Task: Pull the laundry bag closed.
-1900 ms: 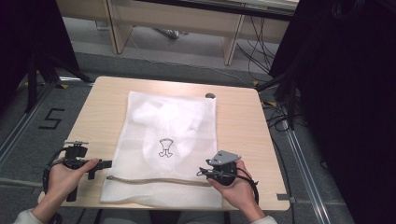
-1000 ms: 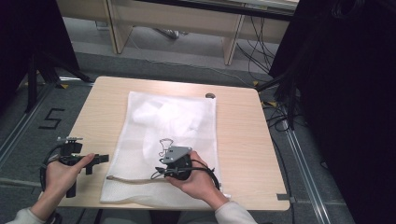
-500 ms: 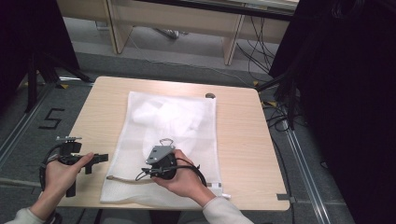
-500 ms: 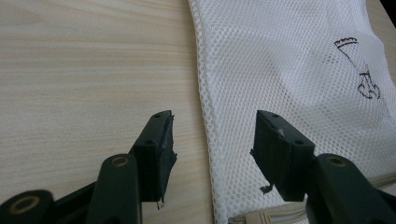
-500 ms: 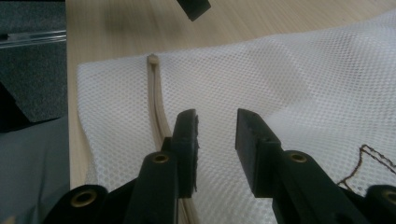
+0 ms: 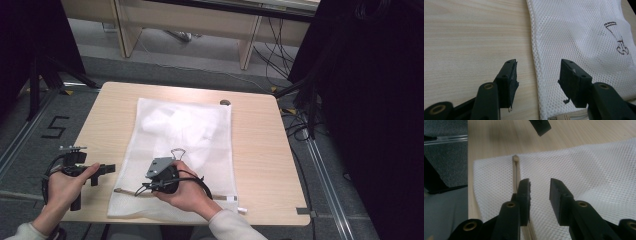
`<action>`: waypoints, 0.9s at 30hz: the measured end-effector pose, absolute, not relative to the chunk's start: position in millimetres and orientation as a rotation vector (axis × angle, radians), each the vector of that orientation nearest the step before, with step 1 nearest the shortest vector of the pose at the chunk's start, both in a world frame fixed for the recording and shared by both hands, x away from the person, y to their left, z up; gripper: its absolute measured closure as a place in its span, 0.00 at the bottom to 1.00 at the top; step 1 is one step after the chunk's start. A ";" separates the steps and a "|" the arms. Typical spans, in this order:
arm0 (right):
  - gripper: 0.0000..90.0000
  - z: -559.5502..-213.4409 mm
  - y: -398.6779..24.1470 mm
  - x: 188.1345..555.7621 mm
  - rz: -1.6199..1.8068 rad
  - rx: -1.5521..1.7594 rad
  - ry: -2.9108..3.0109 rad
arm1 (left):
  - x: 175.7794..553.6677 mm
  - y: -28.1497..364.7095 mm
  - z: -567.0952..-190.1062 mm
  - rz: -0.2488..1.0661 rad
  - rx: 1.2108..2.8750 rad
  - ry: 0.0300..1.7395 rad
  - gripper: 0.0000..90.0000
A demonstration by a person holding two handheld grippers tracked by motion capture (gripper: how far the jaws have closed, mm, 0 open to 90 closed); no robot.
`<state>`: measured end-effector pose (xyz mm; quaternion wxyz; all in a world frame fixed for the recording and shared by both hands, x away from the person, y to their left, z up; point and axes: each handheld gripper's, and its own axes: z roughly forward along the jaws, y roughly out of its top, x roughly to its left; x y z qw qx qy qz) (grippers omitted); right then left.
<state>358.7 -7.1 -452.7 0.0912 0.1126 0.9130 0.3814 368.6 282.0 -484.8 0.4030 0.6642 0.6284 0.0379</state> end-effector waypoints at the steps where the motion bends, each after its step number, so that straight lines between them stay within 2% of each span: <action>1: 0.79 -452.5 -5.9 358.9 1.127 0.322 2.719 | 368.6 282.1 -484.7 0.096 1.679 1.588 0.52; 27: 0.80 -456.2 20.4 353.6 1.123 0.296 2.762 | 368.8 283.3 -484.1 0.111 1.675 1.592 0.52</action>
